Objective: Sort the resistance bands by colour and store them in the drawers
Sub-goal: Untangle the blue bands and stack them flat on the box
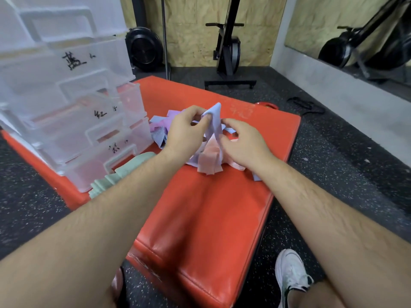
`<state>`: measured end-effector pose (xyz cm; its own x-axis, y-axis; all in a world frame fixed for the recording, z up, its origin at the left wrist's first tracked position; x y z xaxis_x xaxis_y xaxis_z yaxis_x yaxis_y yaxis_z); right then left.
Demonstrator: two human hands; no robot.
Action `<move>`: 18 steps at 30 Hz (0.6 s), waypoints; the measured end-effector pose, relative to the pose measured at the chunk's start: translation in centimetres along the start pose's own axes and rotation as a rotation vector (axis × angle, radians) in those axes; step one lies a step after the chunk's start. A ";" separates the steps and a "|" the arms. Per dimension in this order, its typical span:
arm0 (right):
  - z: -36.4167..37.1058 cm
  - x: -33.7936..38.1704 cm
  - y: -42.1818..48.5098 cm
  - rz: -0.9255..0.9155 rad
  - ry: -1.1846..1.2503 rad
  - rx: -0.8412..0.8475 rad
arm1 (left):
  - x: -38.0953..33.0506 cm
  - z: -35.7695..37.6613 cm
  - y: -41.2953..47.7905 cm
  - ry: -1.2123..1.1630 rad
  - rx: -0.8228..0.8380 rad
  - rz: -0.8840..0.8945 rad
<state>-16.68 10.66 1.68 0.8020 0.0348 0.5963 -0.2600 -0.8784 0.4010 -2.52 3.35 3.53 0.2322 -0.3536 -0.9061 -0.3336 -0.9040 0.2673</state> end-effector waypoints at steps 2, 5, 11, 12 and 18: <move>0.0 0.6 0.0 0.036 0.153 0.012 | -0.8 -0.3 0.1 -0.121 0.008 -0.020; 0.0 1.1 -0.1 0.090 0.370 -0.033 | -2.0 -1.0 0.0 -0.219 -0.002 -0.015; -1.1 2.4 -0.1 0.013 0.473 -0.032 | -3.6 -3.2 -0.7 -0.307 -0.015 -0.007; -1.2 2.5 -0.2 0.013 0.483 -0.026 | -3.7 -3.5 -1.0 -0.327 -0.003 -0.014; -0.6 2.5 -1.3 0.133 0.451 0.249 | -4.0 -4.7 -2.4 -0.413 0.031 -0.068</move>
<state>-14.63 12.13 3.07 0.4457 0.0693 0.8925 -0.1642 -0.9738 0.1576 1.68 5.82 8.10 -0.1291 -0.1620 -0.9783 -0.3591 -0.9120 0.1984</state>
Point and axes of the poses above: each hand's wrist, its own y-axis towards the middle knuckle, its own z-axis out of the palm, x = y × z, the point moved 1 cm from there along y, towards the middle knuckle, and after that the axes turned 7 degrees about -z, right-handed, at the moved point
